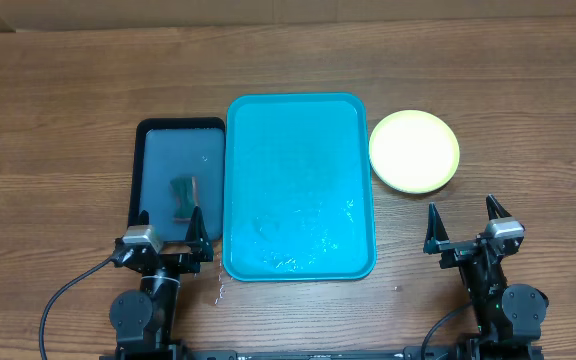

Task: Clean dirty plates on tray and stack at the side

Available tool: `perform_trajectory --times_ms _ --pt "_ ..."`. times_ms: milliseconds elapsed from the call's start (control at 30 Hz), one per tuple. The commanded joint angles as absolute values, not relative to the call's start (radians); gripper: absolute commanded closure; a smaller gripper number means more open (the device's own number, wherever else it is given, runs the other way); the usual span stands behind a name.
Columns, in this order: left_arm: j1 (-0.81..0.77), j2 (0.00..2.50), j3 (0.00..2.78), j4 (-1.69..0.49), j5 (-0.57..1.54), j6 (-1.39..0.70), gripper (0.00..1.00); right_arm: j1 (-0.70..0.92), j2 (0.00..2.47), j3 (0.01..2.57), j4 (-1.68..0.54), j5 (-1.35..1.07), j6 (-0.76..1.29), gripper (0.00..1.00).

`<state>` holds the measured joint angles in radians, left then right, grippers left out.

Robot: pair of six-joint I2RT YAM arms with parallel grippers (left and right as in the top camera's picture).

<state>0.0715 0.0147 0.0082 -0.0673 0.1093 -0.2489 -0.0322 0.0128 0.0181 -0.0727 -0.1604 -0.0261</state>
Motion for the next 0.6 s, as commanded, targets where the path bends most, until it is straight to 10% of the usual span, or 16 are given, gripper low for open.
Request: perform_trajectory --times_ms 0,567 --pt "0.065 0.003 0.005 -0.071 0.093 -0.091 0.00 -0.035 0.003 0.008 -0.069 -0.165 -0.027 0.00" --pt "0.065 0.004 0.005 -0.072 0.078 -0.029 0.00 -0.035 0.003 0.008 -0.069 -0.165 -0.027 0.00"
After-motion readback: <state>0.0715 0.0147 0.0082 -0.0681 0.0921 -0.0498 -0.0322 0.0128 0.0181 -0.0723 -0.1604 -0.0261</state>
